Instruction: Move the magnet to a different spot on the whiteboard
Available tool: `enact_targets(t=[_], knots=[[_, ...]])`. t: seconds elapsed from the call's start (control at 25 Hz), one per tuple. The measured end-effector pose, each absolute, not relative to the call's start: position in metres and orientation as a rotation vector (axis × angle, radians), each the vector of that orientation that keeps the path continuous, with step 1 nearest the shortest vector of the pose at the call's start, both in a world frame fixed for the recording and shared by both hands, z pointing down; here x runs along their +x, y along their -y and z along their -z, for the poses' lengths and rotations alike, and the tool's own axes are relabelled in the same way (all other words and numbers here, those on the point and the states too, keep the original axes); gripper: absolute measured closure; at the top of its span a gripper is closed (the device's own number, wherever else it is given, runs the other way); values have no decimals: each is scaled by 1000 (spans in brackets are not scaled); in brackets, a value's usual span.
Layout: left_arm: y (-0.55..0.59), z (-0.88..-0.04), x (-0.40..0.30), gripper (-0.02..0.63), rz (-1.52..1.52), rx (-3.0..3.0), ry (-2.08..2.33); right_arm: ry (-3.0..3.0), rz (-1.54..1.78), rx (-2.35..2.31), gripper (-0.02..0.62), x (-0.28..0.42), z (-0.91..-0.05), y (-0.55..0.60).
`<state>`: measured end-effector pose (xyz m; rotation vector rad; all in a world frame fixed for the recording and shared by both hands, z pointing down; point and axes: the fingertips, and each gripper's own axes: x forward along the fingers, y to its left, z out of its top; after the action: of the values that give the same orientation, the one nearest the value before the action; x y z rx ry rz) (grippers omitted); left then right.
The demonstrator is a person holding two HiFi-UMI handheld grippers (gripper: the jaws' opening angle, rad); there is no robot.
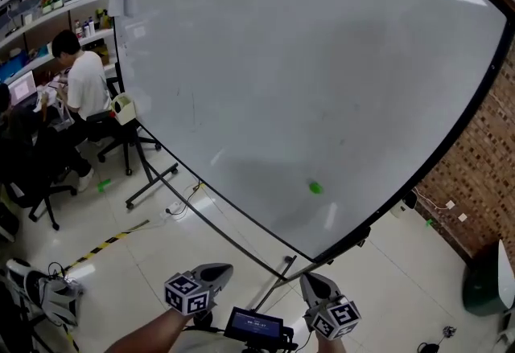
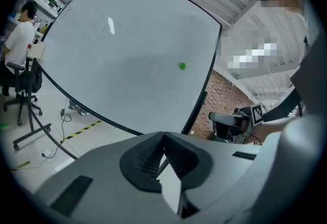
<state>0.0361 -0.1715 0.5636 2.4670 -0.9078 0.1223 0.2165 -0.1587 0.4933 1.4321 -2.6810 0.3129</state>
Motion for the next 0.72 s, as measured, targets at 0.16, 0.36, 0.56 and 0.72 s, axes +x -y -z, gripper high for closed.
enact_targets(t=[0.16, 0.36, 0.56, 0.72], knots=[[183, -558, 32, 575, -122, 2504, 827, 2613, -194, 1477, 566, 205, -476, 177], [192, -560, 20, 575, -167, 2545, 754, 2561, -89, 1558, 566, 191, -454, 200], [202, -560, 0, 575, -182, 2553, 714, 2479, 95, 1559, 566, 174, -428, 226], [210, -553, -12, 575, -187, 2567, 670, 2391, 202, 1538, 566, 164, -414, 239]])
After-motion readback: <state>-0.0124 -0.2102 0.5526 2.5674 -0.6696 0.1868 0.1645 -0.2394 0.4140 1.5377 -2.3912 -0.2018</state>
